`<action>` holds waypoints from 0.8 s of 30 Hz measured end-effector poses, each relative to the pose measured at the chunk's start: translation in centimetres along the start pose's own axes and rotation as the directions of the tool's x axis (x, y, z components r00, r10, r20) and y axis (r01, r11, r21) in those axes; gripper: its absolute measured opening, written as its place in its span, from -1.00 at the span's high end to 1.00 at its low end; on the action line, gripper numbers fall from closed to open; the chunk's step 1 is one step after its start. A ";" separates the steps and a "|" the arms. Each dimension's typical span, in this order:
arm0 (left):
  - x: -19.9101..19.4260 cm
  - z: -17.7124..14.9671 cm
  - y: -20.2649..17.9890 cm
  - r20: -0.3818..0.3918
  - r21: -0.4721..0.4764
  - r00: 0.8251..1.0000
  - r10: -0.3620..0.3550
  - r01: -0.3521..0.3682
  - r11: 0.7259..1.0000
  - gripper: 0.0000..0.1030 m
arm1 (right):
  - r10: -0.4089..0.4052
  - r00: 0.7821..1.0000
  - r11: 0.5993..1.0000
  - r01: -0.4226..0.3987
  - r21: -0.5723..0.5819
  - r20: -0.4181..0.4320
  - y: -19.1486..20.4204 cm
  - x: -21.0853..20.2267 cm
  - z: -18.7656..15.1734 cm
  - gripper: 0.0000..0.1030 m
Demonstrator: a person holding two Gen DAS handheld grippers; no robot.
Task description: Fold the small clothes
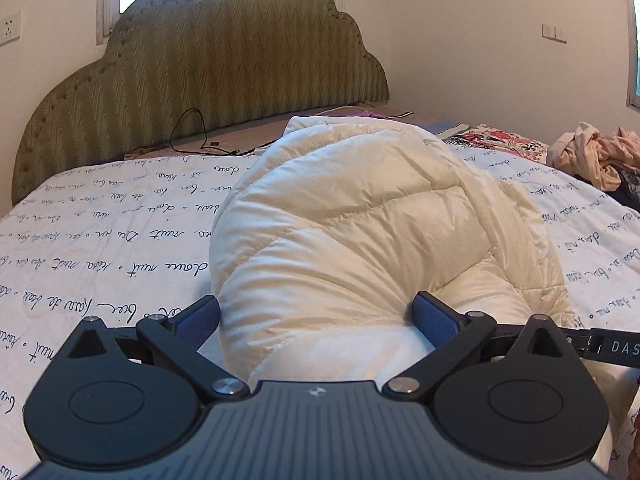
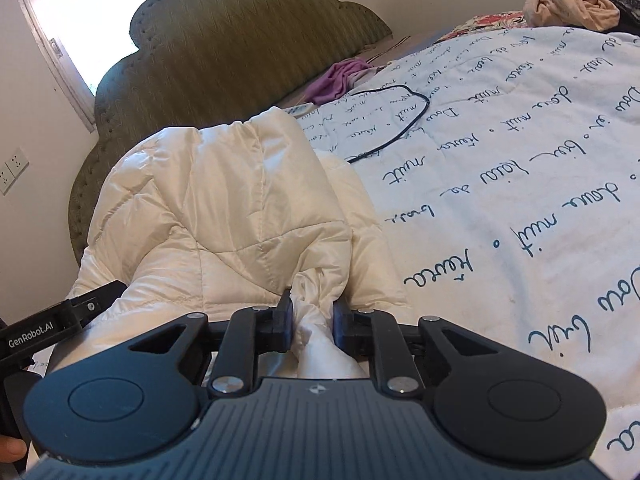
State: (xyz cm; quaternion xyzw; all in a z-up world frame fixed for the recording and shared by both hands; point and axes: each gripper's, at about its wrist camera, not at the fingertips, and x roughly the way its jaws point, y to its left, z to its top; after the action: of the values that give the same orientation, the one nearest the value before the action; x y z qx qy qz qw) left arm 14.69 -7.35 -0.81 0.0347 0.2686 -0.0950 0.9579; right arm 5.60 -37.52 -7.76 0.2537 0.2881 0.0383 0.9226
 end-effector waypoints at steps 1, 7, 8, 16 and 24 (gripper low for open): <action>0.0 -0.1 -0.2 0.001 0.004 1.000 0.004 -0.004 1.000 -1.00 | -0.002 1.000 1.000 0.002 0.001 -0.001 -0.1 0.1 0.0 0.53; 0.3 -0.4 -0.4 0.005 0.015 1.000 0.018 -0.018 1.000 -1.00 | -0.003 1.000 1.000 0.003 0.002 -0.002 -0.2 -0.1 -0.2 0.45; 0.3 -0.4 -0.3 0.007 0.017 1.000 0.019 -0.020 1.000 -1.00 | -0.015 1.000 1.000 0.015 -0.018 -0.002 0.0 -0.2 -0.1 0.41; 0.5 -0.8 -0.4 0.018 0.011 1.000 0.024 -0.024 1.000 -1.00 | -0.179 0.982 0.956 0.189 -0.224 0.065 2.0 -1.2 -0.2 -0.87; 0.3 -1.4 -0.7 0.063 0.032 0.998 0.027 -0.029 0.999 -1.00 | 0.034 0.998 0.999 -0.033 0.025 -0.054 -1.9 -0.9 0.1 -0.25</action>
State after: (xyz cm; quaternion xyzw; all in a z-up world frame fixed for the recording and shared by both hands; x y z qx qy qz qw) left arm 14.07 -7.94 -2.15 0.0512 0.2366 -0.0872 0.9663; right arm 4.77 -39.47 -8.14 0.2685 0.3093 0.0572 0.9105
